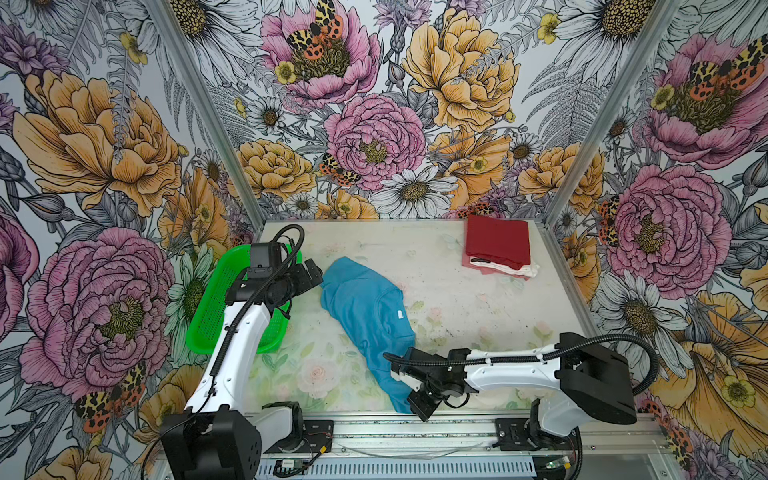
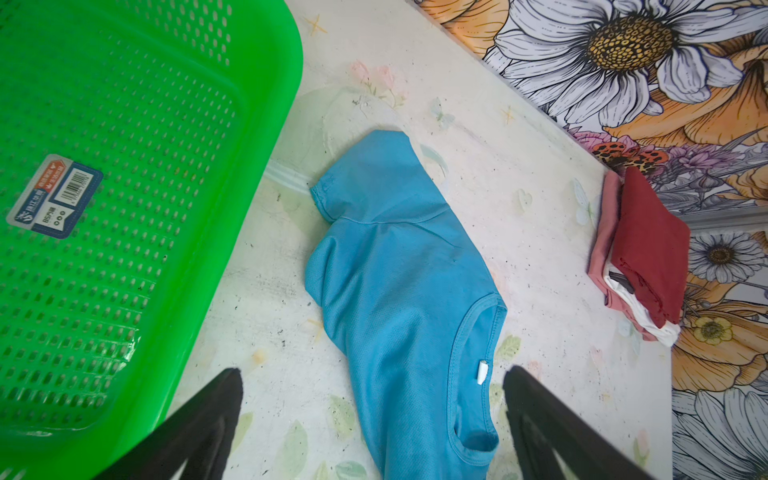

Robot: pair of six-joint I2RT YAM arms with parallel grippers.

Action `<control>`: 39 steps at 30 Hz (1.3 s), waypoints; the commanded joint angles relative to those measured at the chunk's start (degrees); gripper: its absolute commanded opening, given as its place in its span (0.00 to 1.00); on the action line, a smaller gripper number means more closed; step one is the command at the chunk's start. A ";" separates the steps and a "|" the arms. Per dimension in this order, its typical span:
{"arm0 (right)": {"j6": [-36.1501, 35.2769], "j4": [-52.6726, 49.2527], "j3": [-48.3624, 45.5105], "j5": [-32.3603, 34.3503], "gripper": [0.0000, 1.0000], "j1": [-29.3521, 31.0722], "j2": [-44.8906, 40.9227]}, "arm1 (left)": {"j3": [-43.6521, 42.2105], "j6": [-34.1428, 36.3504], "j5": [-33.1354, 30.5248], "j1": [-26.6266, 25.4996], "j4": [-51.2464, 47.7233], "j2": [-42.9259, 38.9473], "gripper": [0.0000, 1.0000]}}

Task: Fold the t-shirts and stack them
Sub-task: 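Lift the t-shirt high with the right gripper while the left gripper reaches toward it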

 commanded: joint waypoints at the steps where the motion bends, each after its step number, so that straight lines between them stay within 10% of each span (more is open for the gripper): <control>1: -3.66 -3.87 5.83 1.88 0.00 -3.21 -5.54 | -0.65 0.84 1.64 0.88 0.05 -1.65 0.99; 12: -16.65 -9.99 45.78 14.18 0.00 -22.31 -7.64 | -2.84 5.68 13.92 -0.17 0.79 -5.68 0.99; 28: -25.96 -12.00 85.64 23.97 0.00 -22.76 4.08 | -11.04 2.65 19.00 -15.47 13.55 -16.49 0.99; 39: -25.08 -14.50 95.24 27.25 0.00 -22.35 10.31 | -25.60 -5.06 -14.90 -45.96 33.49 -17.94 0.99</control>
